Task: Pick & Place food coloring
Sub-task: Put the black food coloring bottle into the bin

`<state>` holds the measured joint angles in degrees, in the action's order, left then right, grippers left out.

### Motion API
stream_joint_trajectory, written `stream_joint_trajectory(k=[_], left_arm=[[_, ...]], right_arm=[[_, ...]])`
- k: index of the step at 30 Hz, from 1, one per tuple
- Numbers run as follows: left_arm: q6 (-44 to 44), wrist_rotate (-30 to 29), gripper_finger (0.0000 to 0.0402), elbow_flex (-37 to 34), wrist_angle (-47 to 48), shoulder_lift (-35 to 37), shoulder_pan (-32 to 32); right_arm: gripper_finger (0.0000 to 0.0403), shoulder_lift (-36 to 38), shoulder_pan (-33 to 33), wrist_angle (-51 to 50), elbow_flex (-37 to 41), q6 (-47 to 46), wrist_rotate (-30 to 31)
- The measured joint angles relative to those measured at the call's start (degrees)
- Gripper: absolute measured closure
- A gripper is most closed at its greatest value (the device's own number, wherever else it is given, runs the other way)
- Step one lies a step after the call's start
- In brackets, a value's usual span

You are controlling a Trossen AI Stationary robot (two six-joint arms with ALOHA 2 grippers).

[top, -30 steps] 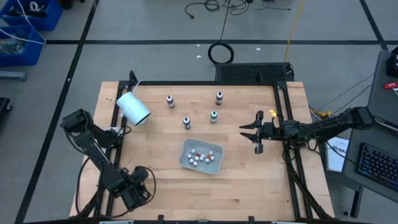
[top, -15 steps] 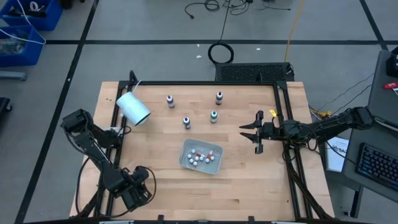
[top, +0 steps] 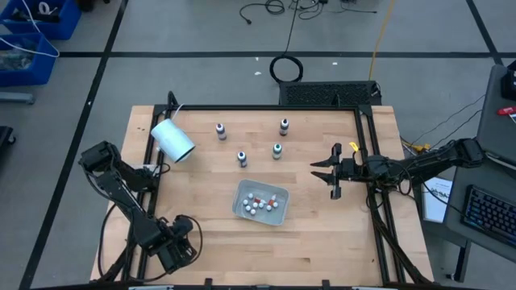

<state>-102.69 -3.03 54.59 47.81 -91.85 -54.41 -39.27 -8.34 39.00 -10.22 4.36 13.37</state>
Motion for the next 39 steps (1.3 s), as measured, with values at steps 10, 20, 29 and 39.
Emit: stream_joint_trajectory(k=[10, 20, 29, 39], left_arm=[[0.04, 1.01, 0.0275, -0.02, 0.09, 0.0, -0.11], [0.15, 0.11, 0.0328, -0.04, 0.08, 0.0, -0.11], [6.4, -0.58, 0.0348, -0.02, 0.07, 0.04, 0.25], [30.43, -7.76, 0.0348, 9.66, 12.24, 0.02, 9.21]], right_arm=[[0.0298, 0.0, 0.0, -0.02, 0.0, 0.0, 0.01], [0.0298, 0.0, 0.0, -0.04, 0.0, 0.0, 0.02], [0.0298, 0.0, 0.0, -0.04, -0.01, 0.0, 0.02], [0.0298, 0.0, 0.0, 0.18, 0.0, -0.01, 0.02]])
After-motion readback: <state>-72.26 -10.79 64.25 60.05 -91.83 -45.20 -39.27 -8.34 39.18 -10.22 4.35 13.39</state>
